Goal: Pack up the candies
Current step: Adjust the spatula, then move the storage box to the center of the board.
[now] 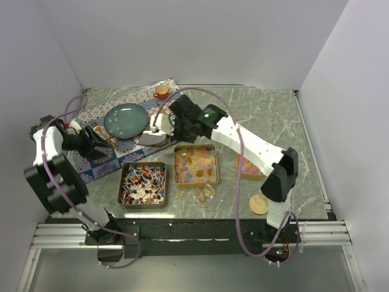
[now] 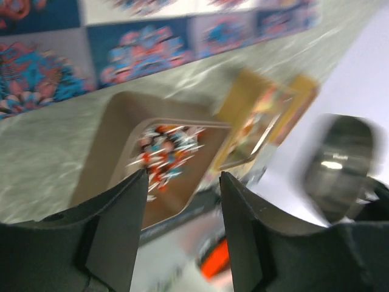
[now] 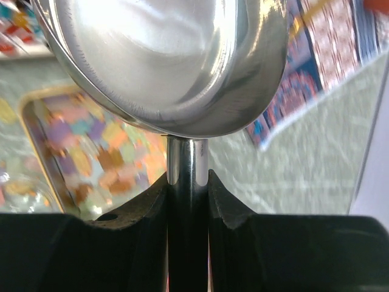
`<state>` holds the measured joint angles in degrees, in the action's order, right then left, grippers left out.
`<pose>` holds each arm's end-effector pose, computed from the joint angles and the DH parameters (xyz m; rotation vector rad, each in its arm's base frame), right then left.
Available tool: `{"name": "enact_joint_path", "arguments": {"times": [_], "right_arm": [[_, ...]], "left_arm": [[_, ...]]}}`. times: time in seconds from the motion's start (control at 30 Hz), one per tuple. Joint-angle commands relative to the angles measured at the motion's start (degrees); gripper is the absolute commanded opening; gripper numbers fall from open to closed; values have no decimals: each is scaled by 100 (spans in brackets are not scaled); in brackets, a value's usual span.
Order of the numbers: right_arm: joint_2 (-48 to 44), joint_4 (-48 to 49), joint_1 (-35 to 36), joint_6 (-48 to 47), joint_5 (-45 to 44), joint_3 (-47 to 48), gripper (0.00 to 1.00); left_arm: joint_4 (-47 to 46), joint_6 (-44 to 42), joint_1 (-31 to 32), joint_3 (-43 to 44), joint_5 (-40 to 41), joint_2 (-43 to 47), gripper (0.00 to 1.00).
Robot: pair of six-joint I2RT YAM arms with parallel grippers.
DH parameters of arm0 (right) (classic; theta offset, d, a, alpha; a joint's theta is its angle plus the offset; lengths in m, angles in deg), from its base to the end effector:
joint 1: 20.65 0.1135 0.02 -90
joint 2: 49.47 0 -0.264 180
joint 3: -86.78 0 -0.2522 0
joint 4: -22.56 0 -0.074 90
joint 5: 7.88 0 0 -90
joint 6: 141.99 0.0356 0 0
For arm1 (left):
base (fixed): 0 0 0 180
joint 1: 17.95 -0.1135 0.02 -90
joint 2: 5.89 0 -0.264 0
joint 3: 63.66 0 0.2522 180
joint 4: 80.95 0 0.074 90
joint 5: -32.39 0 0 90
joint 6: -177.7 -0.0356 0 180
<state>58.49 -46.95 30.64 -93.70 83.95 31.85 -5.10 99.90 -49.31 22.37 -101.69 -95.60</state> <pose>0.2551 0.3201 0.3520 -1.8140 1.7028 0.1103 0.2592 0.1290 0.2634 -0.8948 2.5053 -1.0207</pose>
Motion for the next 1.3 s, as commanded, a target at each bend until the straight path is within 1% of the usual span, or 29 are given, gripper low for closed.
{"name": "enact_joint_path", "arguments": {"times": [0.0,0.1,0.27,0.33,0.4,0.47,0.53,0.63,0.73,0.8,0.83,0.87,0.93,1.0,1.07,1.17,1.27], "right_arm": [[-1091,406,-145,41,-567,-546,0],[-1514,398,-329,-12,-709,-864,0],[-1945,301,-672,32,-894,-1154,0],[-2024,362,-725,23,-1008,-1243,0],[-2077,380,-787,14,-1061,-1252,0],[-2060,354,-839,-12,-1149,-1234,0],[-2051,328,-883,-30,-1228,-1199,0],[-2042,310,-927,-56,-1298,-1225,0],[-2016,345,-945,-109,-1421,-1269,0],[-1998,363,-980,-135,-1501,-1261,0],[-1972,371,-1006,-135,-1510,-1243,0],[-1937,363,-1033,-135,-1510,-1165,0],[-1858,214,-1138,-65,-1396,-1007,0],[-1761,178,-1235,-21,-1264,-839,0],[-1709,231,-1384,-38,-1194,-830,0],[-1534,196,-1560,84,-1053,-629,0],[-1418,178,-1639,172,-930,-435,0]], "left_arm": [[586,-713,618,191,538,-495,56],[305,-325,1173,121,1372,-354,56],[164,-114,1745,-230,1831,-398,57],[33,27,1887,-502,2174,-372,56],[-99,193,1984,-652,2385,-293,52],[-118,99,2001,-496,2395,-205,45],[-161,71,2019,-153,2439,-126,40],[-48,89,2019,182,2456,-257,40],[224,-253,2010,681,2246,-450,40],[504,-559,2019,1233,2412,-538,43],[611,-718,2019,1376,2482,-591,46],[725,-850,2054,1482,2718,-739,53],[963,-1377,2124,1641,2956,-828,59],[920,-1676,2326,1476,3315,-855,61],[1077,-2105,2606,1396,3300,-977,61],[1139,-2415,2941,922,3405,-917,62],[1095,-2513,2995,482,3739,-890,62]]}}
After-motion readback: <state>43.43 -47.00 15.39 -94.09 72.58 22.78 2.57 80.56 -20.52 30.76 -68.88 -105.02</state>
